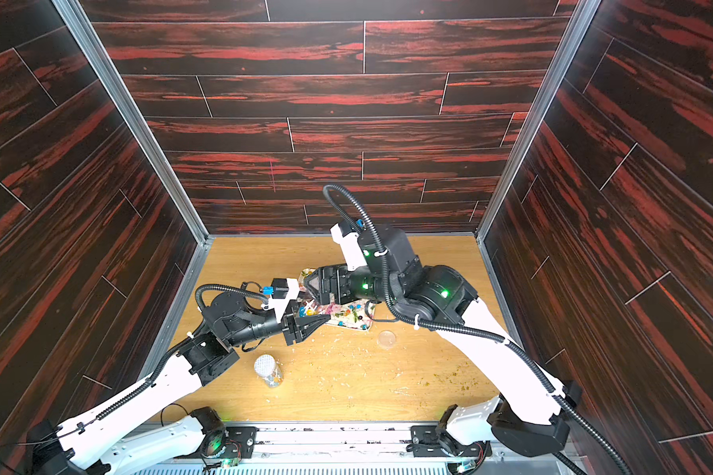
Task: Pour the candies out of the jar
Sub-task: Unscrew the lid from the jar.
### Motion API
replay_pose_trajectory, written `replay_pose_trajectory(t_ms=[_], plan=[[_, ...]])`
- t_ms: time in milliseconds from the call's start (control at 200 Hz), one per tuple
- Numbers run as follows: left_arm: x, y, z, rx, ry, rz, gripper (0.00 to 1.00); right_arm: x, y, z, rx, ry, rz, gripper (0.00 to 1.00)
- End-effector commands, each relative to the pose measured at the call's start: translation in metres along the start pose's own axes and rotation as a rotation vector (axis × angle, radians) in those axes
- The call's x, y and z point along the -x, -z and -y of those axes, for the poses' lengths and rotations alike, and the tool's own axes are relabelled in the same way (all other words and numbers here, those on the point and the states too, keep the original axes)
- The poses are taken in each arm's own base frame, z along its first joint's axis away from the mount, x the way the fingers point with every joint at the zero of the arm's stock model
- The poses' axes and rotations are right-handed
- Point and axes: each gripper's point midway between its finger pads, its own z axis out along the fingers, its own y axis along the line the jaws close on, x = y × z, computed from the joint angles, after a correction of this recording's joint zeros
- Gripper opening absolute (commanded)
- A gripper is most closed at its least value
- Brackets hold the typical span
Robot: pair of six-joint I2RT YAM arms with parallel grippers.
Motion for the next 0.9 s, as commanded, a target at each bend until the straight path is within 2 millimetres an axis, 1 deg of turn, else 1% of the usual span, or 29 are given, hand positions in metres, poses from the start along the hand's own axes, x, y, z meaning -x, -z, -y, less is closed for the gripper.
replay_pose_trajectory(t_ms=[0,160,326,411,546,686,897], plan=[[0.008,0.001,0.001,-0.003,-0.021,0.022,0.45,-0.004,-0.01,0.003,-0.023,-0.021,-0.018,0.88],[0.008,0.002,0.001,0.002,-0.023,0.026,0.45,-0.007,-0.012,0.006,-0.038,-0.016,-0.027,0.83],[0.009,0.004,0.001,0.006,-0.024,0.027,0.45,-0.011,-0.014,0.007,-0.039,-0.012,-0.038,0.73],[0.009,0.004,0.0,0.008,-0.024,0.029,0.45,-0.011,-0.013,0.004,-0.027,-0.005,-0.039,0.7],[0.009,0.004,0.0,0.01,-0.024,0.03,0.45,-0.015,-0.014,0.004,-0.025,0.003,-0.048,0.65],[0.008,0.005,-0.001,0.018,-0.023,0.029,0.45,-0.019,-0.015,0.005,-0.026,0.008,-0.058,0.62],[0.01,0.004,-0.001,0.014,-0.022,0.035,0.45,-0.015,-0.01,0.004,-0.01,0.066,-0.018,0.5]])
